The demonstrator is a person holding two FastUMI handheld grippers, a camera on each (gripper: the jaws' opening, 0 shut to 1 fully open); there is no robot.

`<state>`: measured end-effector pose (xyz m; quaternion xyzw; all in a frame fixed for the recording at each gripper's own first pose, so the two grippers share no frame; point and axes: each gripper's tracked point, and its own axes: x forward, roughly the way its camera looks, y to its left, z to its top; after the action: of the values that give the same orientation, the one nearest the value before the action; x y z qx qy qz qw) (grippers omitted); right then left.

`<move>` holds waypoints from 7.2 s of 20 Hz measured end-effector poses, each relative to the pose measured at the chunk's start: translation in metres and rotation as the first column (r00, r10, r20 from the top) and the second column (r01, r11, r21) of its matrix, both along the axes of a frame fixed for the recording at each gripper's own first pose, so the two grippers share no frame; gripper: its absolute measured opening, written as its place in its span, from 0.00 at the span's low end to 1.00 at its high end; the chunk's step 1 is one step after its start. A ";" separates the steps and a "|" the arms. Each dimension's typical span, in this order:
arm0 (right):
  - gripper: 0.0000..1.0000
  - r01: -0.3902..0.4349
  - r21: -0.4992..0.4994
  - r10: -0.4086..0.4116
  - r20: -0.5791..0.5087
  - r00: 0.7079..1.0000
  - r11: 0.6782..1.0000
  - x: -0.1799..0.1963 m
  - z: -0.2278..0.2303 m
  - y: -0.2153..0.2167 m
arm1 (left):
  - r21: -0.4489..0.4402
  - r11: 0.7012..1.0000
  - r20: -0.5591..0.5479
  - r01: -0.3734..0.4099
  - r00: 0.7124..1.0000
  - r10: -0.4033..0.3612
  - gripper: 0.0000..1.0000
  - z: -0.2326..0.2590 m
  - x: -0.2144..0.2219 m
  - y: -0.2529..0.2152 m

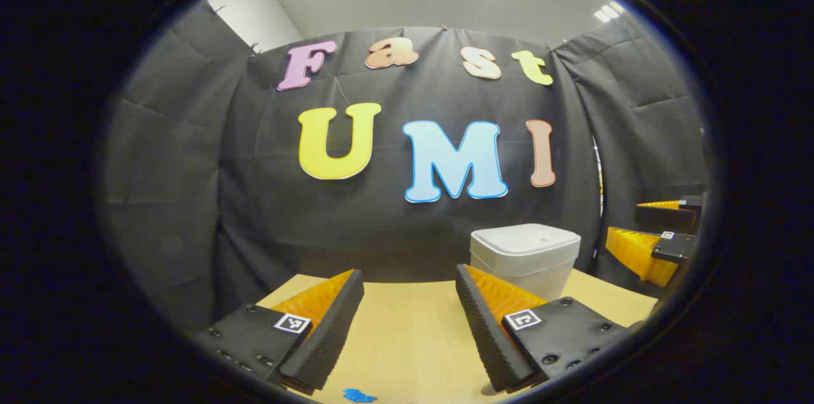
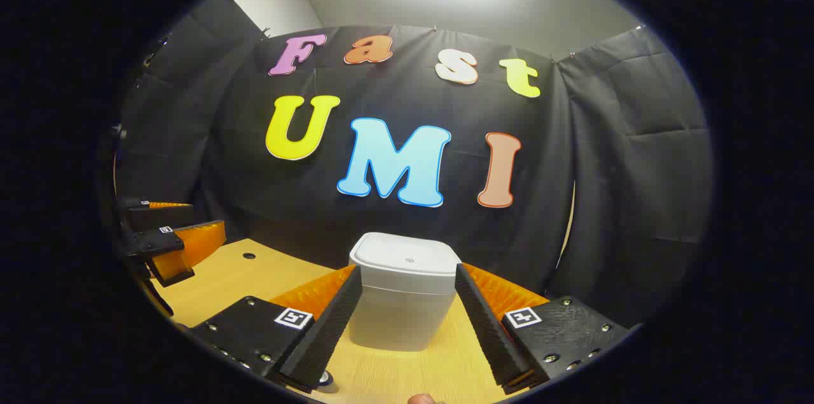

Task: Press the lid of the desktop garbage bin to open it, pick up the crumpled paper on the desktop and throw it into the bin, then pick up the pop can on the desktop and drop it into the bin, and finally close the garbage bin lid.

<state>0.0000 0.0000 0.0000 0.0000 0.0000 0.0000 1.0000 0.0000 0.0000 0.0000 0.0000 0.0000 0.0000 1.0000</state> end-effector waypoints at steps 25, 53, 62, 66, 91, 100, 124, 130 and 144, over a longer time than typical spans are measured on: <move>0.95 -0.087 0.086 0.089 -0.017 0.996 0.992 0.010 0.006 0.020 | -0.027 0.995 -0.005 -0.098 0.995 0.097 0.96 0.001 -0.004 0.035; 0.01 -0.035 0.135 0.044 -0.069 0.997 0.990 0.095 -0.026 -0.005 | 0.012 0.990 -0.029 -0.140 0.990 0.141 0.95 -0.008 0.012 0.043; 0.01 -0.048 0.091 0.057 -0.101 0.993 0.995 0.151 -0.034 -0.004 | -0.003 0.987 -0.048 -0.161 0.986 0.161 0.95 -0.015 0.016 0.053; 0.01 -0.047 0.113 0.065 -0.161 0.985 0.992 0.162 -0.052 -0.003 | -0.001 0.986 -0.046 -0.166 0.985 0.166 0.95 -0.016 0.016 0.057; 0.01 -0.043 0.164 0.057 -0.084 0.995 0.986 0.154 -0.025 -0.006 | 0.017 0.987 -0.029 -0.161 0.987 0.161 0.95 -0.012 0.005 0.060; 0.02 -0.054 0.145 0.062 -0.050 0.997 0.988 0.130 -0.015 -0.006 | 0.014 0.987 -0.026 -0.162 0.986 0.162 0.95 -0.014 -0.005 0.059; 0.65 0.016 0.141 -0.011 -0.032 0.999 0.990 0.059 -0.005 0.007 | 0.063 0.994 -0.430 -0.088 0.896 0.107 0.95 -0.211 -0.022 0.090; 0.87 0.125 0.091 -0.119 -0.065 0.991 0.988 0.040 -0.004 0.011 | 0.044 0.999 -0.580 0.007 0.815 0.020 0.95 -0.289 -0.026 0.102; 0.88 0.132 0.055 -0.126 -0.095 0.987 0.990 0.021 -0.010 0.001 | -0.002 1.000 -0.710 0.009 0.704 -0.008 0.94 -0.363 -0.034 0.100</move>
<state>0.0210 0.0006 -0.0096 0.0304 0.0457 -0.0649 0.9964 -0.0340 0.0997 -0.3628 0.0010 0.3848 -0.0047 0.9230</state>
